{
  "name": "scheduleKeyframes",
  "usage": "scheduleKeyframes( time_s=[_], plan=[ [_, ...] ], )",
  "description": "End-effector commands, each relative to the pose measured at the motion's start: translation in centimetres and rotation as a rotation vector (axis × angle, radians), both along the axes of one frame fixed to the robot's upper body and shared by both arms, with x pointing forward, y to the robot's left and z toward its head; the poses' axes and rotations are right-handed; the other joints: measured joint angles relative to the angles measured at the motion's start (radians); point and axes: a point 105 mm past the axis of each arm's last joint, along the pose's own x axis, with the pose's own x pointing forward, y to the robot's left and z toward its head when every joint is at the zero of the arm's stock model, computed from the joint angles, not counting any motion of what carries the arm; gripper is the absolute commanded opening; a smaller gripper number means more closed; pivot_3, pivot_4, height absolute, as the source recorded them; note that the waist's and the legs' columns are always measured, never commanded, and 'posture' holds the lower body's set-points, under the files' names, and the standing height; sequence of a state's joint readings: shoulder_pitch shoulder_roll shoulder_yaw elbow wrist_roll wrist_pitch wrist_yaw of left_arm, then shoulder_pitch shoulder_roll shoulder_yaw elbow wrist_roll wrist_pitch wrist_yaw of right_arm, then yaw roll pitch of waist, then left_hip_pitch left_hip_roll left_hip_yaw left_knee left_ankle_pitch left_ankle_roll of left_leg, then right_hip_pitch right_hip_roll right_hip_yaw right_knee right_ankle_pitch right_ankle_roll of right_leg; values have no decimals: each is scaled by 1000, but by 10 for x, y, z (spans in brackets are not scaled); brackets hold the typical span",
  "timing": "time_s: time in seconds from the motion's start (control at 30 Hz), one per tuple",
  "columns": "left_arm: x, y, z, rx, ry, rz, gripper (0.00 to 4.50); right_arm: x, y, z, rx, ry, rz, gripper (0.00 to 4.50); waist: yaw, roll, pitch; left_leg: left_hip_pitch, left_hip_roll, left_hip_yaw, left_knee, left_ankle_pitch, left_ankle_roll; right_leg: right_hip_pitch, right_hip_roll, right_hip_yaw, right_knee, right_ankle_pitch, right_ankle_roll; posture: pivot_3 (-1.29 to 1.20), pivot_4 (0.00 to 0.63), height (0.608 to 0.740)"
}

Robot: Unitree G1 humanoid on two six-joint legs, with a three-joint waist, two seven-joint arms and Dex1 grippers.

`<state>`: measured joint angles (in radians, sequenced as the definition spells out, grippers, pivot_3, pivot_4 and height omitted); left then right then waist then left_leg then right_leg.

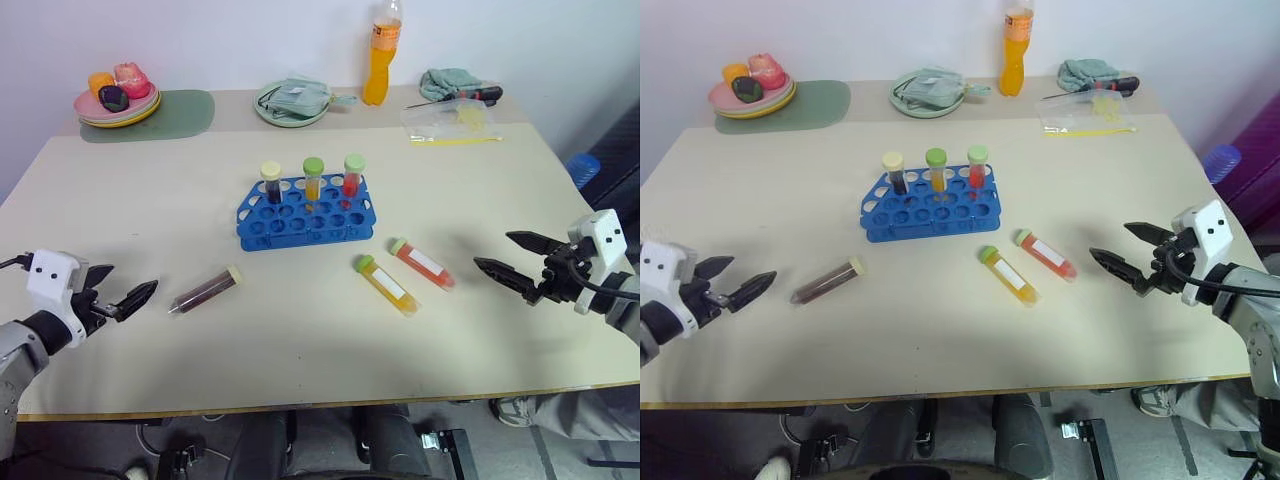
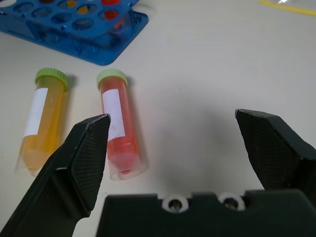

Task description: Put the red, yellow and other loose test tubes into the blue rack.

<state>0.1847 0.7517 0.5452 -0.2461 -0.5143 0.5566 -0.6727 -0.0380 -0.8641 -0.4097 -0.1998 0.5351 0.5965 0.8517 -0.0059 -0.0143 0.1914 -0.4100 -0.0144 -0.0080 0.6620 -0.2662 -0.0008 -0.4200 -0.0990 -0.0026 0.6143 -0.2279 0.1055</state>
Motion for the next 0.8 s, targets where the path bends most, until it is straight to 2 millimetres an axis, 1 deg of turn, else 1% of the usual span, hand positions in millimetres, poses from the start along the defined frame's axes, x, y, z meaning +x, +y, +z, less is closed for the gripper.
scheduleKeyframes(
  time_s=[0.03, 0.1, 0.17, 0.27, 0.3, 0.37, 0.4, 0.43, 0.47, 0.53, 0.57, 0.6, 0.63, 0.67, 0.7, 0.8],
  plan=[
    [1, -4, 10, -2, -47, 1, 4500, 0, 7, 9, -9, -36, 24, 4477, -1, 0, 0, 0, 0, 0, 0, 0, 0, 0, 0, 0, 0, 0, 0, 0, 150, 740],
    [1, -6, 8, -3, -44, 1, 4500, 0, 8, 8, -12, -34, 30, 4477, -1, 0, 0, 0, 0, 0, 0, 0, 0, 0, 0, 0, 0, 0, 0, 0, 150, 740],
    [1, -9, 9, -16, -53, -7, 4500, 1, 10, 10, -8, -37, 37, 4477, -1, 0, 0, 0, 0, 0, 0, 0, 0, 0, 0, 0, 0, 0, 0, 0, 150, 740],
    [5, -15, 15, -20, -73, -24, 4500, 4, 18, 8, -40, -35, 64, 4477, -1, 0, 0, 0, 0, 0, 0, 0, 0, 0, 0, 0, 0, 0, 0, 0, 150, 740],
    [6, -18, 17, -22, -80, -37, 4500, 5, 22, 8, -50, -35, 75, 4477, 0, 0, 0, 0, 0, 0, 0, 0, 0, 0, 0, 0, 0, 0, 0, 0, 150, 740],
    [11, -33, 26, -32, -104, -108, 4500, 8, 35, 13, -47, -34, 96, 4477, 0, 0, 0, 0, 0, 0, 0, 0, 0, 0, 0, 0, 0, 0, 0, 0, 150, 740],
    [12, -42, 29, -34, -109, -155, 4500, 9, 43, 17, -27, -29, 109, 4477, -1, 0, 0, 0, 0, 0, 0, 0, 0, 0, 0, 0, 0, 0, 0, 0, 150, 740],
    [12, -59, 32, -25, -108, -239, 4500, 9, 53, 19, -34, -14, 132, 4477, -1, 0, 0, 0, 0, 0, 0, 0, 0, 0, 0, 0, 0, 0, 0, 0, 150, 740],
    [11, -70, 33, -18, -105, -294, 4500, 8, 60, 20, -42, -2, 147, 4477, -1, 0, 0, 0, 0, 0, 1, 0, 0, 0, 0, 0, 1, 0, 0, 0, 150, 740],
    [4, -107, 32, 1, -87, -491, 4500, 8, 77, 18, -102, 33, 167, 4477, -1, 0, 0, 0, 0, 0, 1, 0, 0, 0, 0, 0, 0, 0, 0, 0, 150, 740],
    [-3, -132, 31, -1, -81, -612, 4500, 10, 83, 14, -160, 79, 155, 4477, -2, 0, 0, 0, 0, 0, 0, 0, 0, 0, 0, 0, 0, 0, 0, 0, 150, 740],
    [-8, -147, 29, -3, -77, -691, 4500, 11, 88, 10, -202, 112, 141, 4477, -1, 0, 0, 0, 0, 1, 0, 0, 0, 0, 0, 0, 0, 0, 0, 0, 150, 740],
    [-15, -169, 26, -17, -65, -788, 4500, 15, 88, 4, -205, 192, 86, 4477, -2, 0, 0, -1, -1, 1, 0, 0, 0, -1, 0, 1, 0, 0, 0, 0, 150, 740],
    [-22, -187, 22, -11, -59, -869, 4500, 18, 90, 1, -215, 257, 44, 4477, -2, 0, 0, 0, -1, 1, 1, 0, 0, -1, 0, 1, 0, 0, 0, 0, 150, 740],
    [-28, -199, 18, -3, -49, -931, 4500, 20, 93, 1, -236, 292, 26, 4477, -2, 0, 0, -1, -1, 1, 1, 0, 0, -1, -1, 1, 0, 0, -1, 0, 150, 740],
    [-32, -218, 9, -14, -40, -1014, 4500, 25, 102, 2, -284, 381, -6, 4477, -2, 0, 0, -2, -1, 1, 1, 0, 0, -3, 0, 1, 0, 1, -1, 0, 150, 740]
  ],
)
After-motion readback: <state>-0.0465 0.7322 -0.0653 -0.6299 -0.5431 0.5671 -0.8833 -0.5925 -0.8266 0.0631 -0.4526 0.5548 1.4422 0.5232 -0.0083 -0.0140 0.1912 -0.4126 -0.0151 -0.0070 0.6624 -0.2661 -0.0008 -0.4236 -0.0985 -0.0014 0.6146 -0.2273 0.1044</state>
